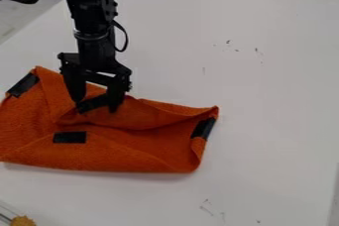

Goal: Unfold the cloth from bottom to top

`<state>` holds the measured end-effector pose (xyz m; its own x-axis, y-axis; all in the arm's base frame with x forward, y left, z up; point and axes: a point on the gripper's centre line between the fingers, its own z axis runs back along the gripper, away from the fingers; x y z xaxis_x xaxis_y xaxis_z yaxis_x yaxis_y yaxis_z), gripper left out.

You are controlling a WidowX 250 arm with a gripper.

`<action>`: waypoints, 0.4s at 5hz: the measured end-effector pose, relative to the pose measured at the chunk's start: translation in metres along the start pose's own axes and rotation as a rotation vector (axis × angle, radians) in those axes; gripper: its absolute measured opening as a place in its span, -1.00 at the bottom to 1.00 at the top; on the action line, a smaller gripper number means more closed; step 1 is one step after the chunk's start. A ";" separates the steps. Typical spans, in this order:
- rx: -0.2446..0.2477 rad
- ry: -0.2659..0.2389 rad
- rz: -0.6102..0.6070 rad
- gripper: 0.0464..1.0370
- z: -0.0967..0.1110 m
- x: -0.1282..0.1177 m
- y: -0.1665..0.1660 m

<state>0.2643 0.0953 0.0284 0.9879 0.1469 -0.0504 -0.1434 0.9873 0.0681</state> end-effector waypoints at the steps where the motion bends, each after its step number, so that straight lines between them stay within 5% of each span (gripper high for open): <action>1: -0.004 -0.008 -0.016 0.93 -0.001 0.005 0.001; 2: -0.013 0.000 -0.006 0.82 -0.003 0.005 0.004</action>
<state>0.2686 0.1006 0.0249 0.9888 0.1407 -0.0506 -0.1380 0.9889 0.0546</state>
